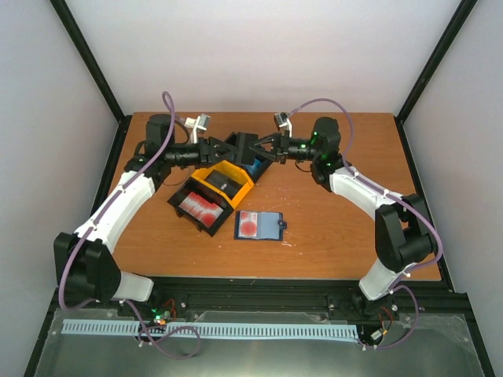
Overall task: Put the credit cards into the card holder
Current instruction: Insert the credit card into the card holder.
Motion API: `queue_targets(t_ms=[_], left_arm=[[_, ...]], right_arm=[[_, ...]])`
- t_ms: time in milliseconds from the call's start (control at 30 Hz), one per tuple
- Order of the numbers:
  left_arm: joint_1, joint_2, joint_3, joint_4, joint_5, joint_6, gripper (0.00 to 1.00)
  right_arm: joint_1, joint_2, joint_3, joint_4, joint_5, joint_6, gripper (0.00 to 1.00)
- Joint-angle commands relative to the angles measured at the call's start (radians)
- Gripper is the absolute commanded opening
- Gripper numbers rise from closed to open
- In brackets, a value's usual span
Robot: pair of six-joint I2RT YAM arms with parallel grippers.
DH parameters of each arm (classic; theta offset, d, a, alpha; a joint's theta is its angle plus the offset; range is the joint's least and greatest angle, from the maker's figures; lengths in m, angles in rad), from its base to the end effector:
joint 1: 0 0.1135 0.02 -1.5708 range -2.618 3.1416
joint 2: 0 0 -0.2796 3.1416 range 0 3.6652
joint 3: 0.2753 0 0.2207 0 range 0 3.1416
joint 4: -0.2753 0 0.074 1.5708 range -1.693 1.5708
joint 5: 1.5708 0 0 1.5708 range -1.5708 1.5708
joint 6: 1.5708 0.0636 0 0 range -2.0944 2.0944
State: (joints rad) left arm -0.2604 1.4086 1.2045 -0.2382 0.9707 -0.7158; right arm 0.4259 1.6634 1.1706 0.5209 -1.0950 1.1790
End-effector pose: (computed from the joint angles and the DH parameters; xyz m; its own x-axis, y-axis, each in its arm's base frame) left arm 0.2709 -0.1265 0.3581 -0.8804 -0.1489 -0.4502 0.3821 0.3392 -0.8596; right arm 0.3085 0.2021 0.3472 -0.9130 0.0507 -0.4048 -0.4049 0.0084 0.9143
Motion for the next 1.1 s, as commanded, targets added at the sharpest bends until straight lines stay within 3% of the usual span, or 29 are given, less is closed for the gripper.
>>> queue_targets(t_ms=[0, 267, 400, 533, 667, 767, 1067], left_arm=[[0.021, -0.067, -0.030, 0.105, 0.054, -0.033, 0.47], [0.021, -0.084, -0.105, 0.279, 0.145, -0.147, 0.36], [0.021, -0.086, -0.111, 0.309, 0.177, -0.164, 0.37], [0.021, -0.107, -0.110, 0.307, 0.161, -0.170, 0.40], [0.021, -0.153, -0.116, 0.268, 0.066, -0.163, 0.45], [0.021, -0.182, -0.160, 0.367, 0.072, -0.231, 0.48], [0.001, -0.183, -0.204, 0.502, 0.153, -0.326, 0.60]], right_arm=[[-0.015, -0.032, -0.040, 0.309, -0.067, 0.193, 0.03], [-0.015, 0.065, -0.069, 0.957, -0.077, 0.676, 0.03], [-0.015, 0.127, -0.056, 1.150, -0.054, 0.825, 0.03], [-0.015, 0.125, -0.060, 1.130, -0.055, 0.805, 0.03], [-0.015, 0.086, -0.075, 0.981, -0.064, 0.697, 0.03], [-0.015, 0.059, -0.088, 0.888, -0.065, 0.629, 0.03], [0.000, 0.044, -0.082, 0.837, -0.068, 0.597, 0.03]])
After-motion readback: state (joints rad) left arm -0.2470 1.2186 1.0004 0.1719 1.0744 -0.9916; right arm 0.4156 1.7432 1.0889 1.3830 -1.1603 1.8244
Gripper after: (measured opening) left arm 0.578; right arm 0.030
